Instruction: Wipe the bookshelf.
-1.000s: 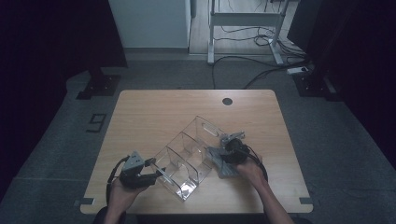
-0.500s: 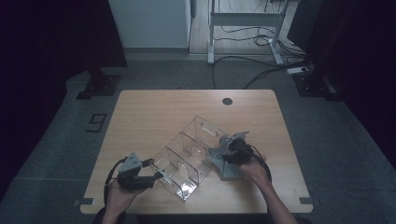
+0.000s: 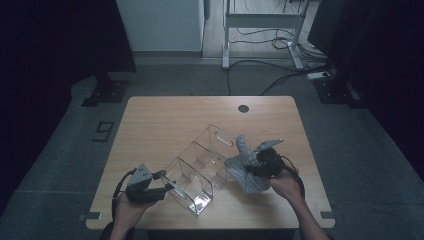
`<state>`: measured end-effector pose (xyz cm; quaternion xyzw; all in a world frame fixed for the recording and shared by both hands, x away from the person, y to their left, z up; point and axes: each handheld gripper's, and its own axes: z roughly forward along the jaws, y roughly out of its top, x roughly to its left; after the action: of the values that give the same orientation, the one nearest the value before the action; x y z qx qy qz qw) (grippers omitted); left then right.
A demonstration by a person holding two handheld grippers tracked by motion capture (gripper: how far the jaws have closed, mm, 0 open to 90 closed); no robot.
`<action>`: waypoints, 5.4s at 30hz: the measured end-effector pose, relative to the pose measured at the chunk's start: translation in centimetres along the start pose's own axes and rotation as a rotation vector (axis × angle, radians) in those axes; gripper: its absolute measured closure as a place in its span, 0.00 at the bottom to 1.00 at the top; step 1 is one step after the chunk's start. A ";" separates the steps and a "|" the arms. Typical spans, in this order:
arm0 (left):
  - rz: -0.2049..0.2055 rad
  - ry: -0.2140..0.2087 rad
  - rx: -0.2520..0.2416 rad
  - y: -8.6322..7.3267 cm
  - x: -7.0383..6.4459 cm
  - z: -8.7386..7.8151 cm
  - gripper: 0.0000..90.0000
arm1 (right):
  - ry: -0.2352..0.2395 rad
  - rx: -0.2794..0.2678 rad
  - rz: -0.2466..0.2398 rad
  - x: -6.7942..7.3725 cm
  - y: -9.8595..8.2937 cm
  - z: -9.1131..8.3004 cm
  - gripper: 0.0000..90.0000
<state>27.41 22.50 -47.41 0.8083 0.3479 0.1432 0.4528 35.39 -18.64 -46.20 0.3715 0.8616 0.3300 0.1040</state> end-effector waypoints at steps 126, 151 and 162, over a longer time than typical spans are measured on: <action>-0.015 0.074 0.028 0.6 -0.9 0.5 0.47 | 0.050 0.042 -0.131 5.7 3.3 4.0 0.67; -0.037 0.066 0.006 0.9 -0.8 1.6 0.45 | -0.022 0.134 -0.111 3.3 0.5 8.3 0.67; -0.036 0.046 -0.016 0.7 -0.5 1.7 0.43 | -0.013 0.121 -0.100 3.3 0.2 8.2 0.67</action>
<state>28.30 20.89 -47.74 0.7949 0.3714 0.1566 0.4535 36.65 -12.14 -52.07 0.3358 0.8967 0.2691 0.1033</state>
